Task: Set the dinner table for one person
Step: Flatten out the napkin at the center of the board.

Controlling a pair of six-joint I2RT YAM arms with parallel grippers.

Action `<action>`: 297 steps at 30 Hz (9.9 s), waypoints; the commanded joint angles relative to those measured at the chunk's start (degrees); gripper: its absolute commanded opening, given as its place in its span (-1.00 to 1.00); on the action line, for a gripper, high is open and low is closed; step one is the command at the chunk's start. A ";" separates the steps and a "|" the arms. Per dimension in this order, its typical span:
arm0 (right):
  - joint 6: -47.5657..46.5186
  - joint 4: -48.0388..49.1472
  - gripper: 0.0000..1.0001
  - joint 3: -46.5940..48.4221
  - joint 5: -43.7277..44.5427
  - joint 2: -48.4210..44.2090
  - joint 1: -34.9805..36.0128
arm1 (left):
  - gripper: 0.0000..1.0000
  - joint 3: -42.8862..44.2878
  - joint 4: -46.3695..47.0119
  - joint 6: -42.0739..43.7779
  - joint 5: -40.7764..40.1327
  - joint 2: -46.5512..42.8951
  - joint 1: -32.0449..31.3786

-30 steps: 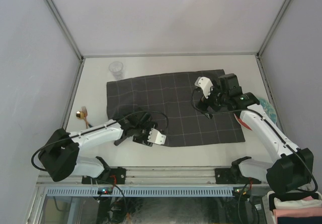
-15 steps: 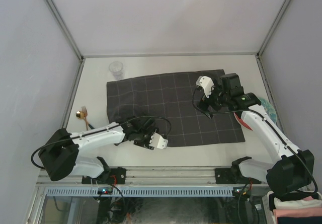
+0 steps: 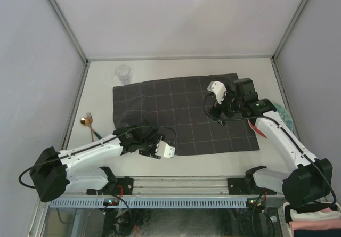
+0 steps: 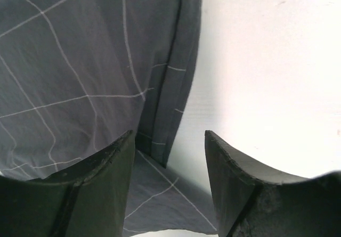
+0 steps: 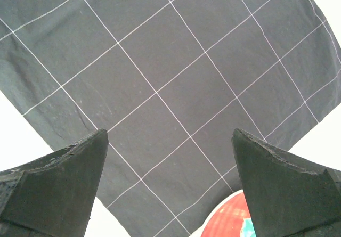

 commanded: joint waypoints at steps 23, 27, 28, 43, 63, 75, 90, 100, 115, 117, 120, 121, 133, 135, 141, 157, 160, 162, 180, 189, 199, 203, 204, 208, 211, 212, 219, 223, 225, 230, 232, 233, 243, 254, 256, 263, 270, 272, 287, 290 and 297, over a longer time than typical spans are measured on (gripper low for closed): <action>-1.25 1.87 0.99 -2.15 -0.41 -2.52 -0.25 | 0.17 1.25 5.43 -2.87 0.36 14.28 -3.69; -1.70 1.70 0.99 -3.22 -0.45 -3.09 -0.33 | 0.16 2.52 5.85 -2.52 -0.41 16.81 -3.69; -1.81 1.70 0.99 -3.39 -0.42 -3.18 -0.40 | 0.16 2.68 6.18 -2.49 -0.94 17.36 -3.69; -2.38 1.78 0.99 -3.78 -1.41 -3.37 -0.78 | -0.60 5.52 4.11 -3.95 -1.87 24.43 -3.77; -2.04 5.21 0.99 -4.33 -3.99 -2.31 -0.45 | -0.99 14.40 -19.94 -9.75 -1.04 11.34 -4.47; -2.04 5.30 0.99 -4.33 -3.65 -2.05 0.92 | -0.99 22.26 -30.71 -11.41 2.21 8.37 -4.48; -2.75 3.44 0.99 -4.29 -5.95 -0.28 2.13 | -0.34 9.39 -21.67 -11.52 0.36 6.95 -4.41; -4.35 -3.50 0.99 9.36 -6.47 19.84 3.70 | -0.34 2.38 -14.66 -14.19 -10.45 -2.23 2.29; -16.87 -17.14 0.99 32.93 -3.02 46.79 6.85 | -0.19 0.11 -13.50 -19.35 -19.07 -21.91 20.03; -16.98 -14.84 0.99 30.94 -2.42 46.99 8.14 | -0.09 -0.49 -11.82 -20.65 -20.03 -23.51 21.42; -16.88 -9.57 0.99 26.95 -1.50 46.10 10.06 | -0.01 -1.30 -9.96 -22.69 -20.73 -24.99 22.92; -16.31 -7.22 0.99 24.91 -0.91 45.57 10.65 | 0.02 -2.28 -9.11 -23.25 -20.68 -25.42 23.82; -18.18 -7.02 0.99 25.06 -0.30 50.85 13.43 | 0.18 -3.27 -6.06 -23.56 -22.18 -29.05 28.00; -19.39 -8.01 0.99 25.04 -0.64 51.39 13.04 | 0.22 -3.13 -5.92 -23.05 -22.75 -30.32 28.70; -22.64 -11.53 0.99 24.65 -1.90 51.85 9.79 | 0.35 -2.68 -6.14 -20.20 -23.82 -33.79 30.60; -23.14 -8.49 0.99 10.37 -1.57 43.99 8.43 | 0.44 -0.49 -3.28 -16.24 -21.68 -29.70 34.44; -22.51 -7.86 0.99 9.44 -2.53 42.49 8.24 | 0.44 -0.65 -3.06 -15.34 -21.17 -29.59 35.15; -22.33 -7.86 0.99 9.29 -2.97 41.59 8.43 | 0.44 -0.95 -2.96 -14.91 -20.97 -29.56 35.49; -19.71 -4.80 0.99 4.80 -2.58 35.74 13.28 | 0.47 -0.99 -3.99 -12.18 -20.67 -31.20 37.45; -15.15 -3.21 0.99 13.75 -0.77 27.58 11.08 | 0.54 -2.81 1.15 -13.30 -10.60 -25.81 38.15; -7.22 -3.47 0.99 24.62 -0.50 21.34 8.89 | 0.85 5.49 5.36 -13.56 4.99 -2.94 35.72; -5.31 -2.99 0.99 24.27 -2.10 22.00 8.46 | 0.84 9.85 4.99 -14.11 7.77 7.76 33.06; -5.26 -3.14 0.99 24.23 -2.40 22.59 8.51 | 0.83 11.29 4.27 -14.37 9.26 9.84 32.75; -5.34 -3.68 0.99 24.58 -1.86 24.03 8.08 | 0.82 15.11 2.69 -13.41 10.79 16.56 30.48; -5.66 -3.87 0.99 24.99 -1.68 23.74 6.75 | 0.79 18.64 -0.39 -12.99 13.36 21.26 28.94; -5.88 -4.12 0.99 25.06 -1.64 23.40 6.43 | 0.78 20.42 -1.84 -13.06 14.11 22.64 28.67; -6.87 -4.53 0.99 23.35 -1.82 20.49 5.21 | 0.86 27.49 -13.56 -8.26 19.27 30.44 28.21; -7.07 -4.54 0.99 21.92 -2.56 18.97 4.53 | 1.00 30.41 -18.31 -5.19 18.77 33.71 27.66; -7.13 -4.45 0.99 20.99 -2.92 18.19 4.22 | 1.00 30.93 -18.81 -3.96 16.92 34.52 27.32; -7.15 -4.15 0.99 18.46 -3.51 16.10 3.54 | 1.00 33.13 -19.62 -3.09 13.86 38.08 26.99; -7.24 -4.02 0.99 17.75 -3.57 15.02 3.41 | 1.00 34.53 -20.51 -3.31 13.55 40.10 26.92; -7.39 -4.08 0.99 17.41 -3.78 14.60 3.30 | 1.00 35.29 -20.95 -3.40 13.49 41.02 26.91; -9.32 -4.15 0.99 14.94 -3.28 11.03 2.63 | 1.00 40.54 -24.73 -3.77 13.04 48.23 26.90; -10.45 -4.53 0.99 14.55 -4.29 11.57 1.07 | 1.00 40.60 -23.48 -6.57 12.18 48.76 27.76; -10.63 -4.29 0.99 14.19 -4.15 11.66 1.01 | 1.00 40.65 -23.15 -7.14 11.97 48.73 28.23; -10.72 -3.36 0.99 12.62 -1.44 17.72 0.07 | 1.00 40.71 -22.40 -9.08 12.88 47.68 30.27; -4.72 -9.25 0.99 22.29 -3.42 35.88 -3.24 | 1.00 39.45 -21.09 -10.92 12.52 46.72 30.35; -1.02 -12.11 0.99 27.41 -4.41 41.25 -3.87 | 1.00 38.52 -20.30 -11.20 12.50 46.01 30.34; 2.47 -13.65 0.99 36.78 -2.12 55.14 -5.68 | 1.00 35.94 -18.58 -12.71 13.79 43.53 30.36; 2.42 -13.17 0.99 37.19 -1.00 56.08 -6.07 | 1.00 36.07 -18.40 -13.14 14.46 43.62 30.28; 3.03 -13.16 0.99 40.30 -0.93 57.86 -6.90 | 1.00 36.00 -17.62 -14.32 14.61 43.62 30.24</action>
